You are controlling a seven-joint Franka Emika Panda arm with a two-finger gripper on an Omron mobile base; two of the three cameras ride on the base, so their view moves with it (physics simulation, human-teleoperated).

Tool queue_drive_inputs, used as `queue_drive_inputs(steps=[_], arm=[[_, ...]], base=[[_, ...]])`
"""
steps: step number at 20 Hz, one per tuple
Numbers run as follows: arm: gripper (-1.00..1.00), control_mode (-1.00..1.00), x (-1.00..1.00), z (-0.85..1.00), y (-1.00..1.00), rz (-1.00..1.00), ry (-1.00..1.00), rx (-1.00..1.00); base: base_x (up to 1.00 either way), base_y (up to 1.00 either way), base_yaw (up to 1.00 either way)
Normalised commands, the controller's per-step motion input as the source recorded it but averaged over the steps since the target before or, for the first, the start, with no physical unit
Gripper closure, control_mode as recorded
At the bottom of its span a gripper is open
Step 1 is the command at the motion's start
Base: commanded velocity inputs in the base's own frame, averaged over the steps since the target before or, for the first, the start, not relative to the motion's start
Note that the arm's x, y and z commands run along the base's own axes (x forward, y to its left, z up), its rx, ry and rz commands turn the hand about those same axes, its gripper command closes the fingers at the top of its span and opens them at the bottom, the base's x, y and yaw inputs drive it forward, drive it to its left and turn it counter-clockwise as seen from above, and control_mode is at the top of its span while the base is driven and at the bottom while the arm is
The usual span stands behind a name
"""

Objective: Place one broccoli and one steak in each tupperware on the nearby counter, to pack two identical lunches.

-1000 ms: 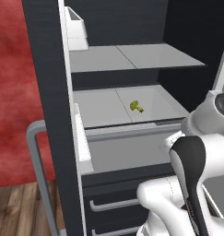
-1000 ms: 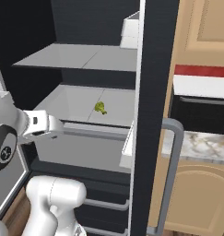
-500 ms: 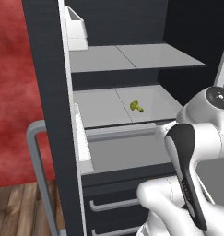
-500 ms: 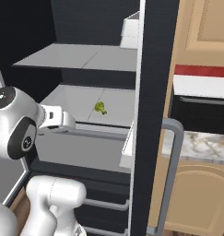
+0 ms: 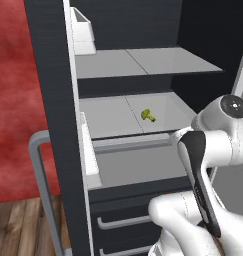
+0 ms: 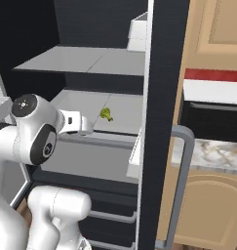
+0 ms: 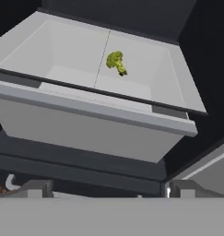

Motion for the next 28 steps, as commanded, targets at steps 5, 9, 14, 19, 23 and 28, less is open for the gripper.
queue_drive_inputs(steps=[5,9,14,19,23,28], arm=[[-1.00,-1.00,0.50,-0.14,-0.14,0.00,-0.01,0.00],[-1.00,-1.00,0.49,0.00,-0.07,0.00,0.00,0.00],[-1.00,-1.00,0.62,-0.02,-0.02,0.00,0.04,0.00],[-1.00,-1.00,0.55,-0.13,-0.07,0.00,0.02,0.01],[-1.00,-1.00,0.41,-0.22,-0.15,0.00,0.00,0.02],[-1.00,-1.00,0.43,-0.22,-0.11,0.00,0.00,0.01]], base=[[0.00,0.00,0.00],[0.00,0.00,0.00],[0.00,0.00,0.00],[0.00,0.00,0.00],[0.00,0.00,0.00],[0.00,0.00,0.00]])
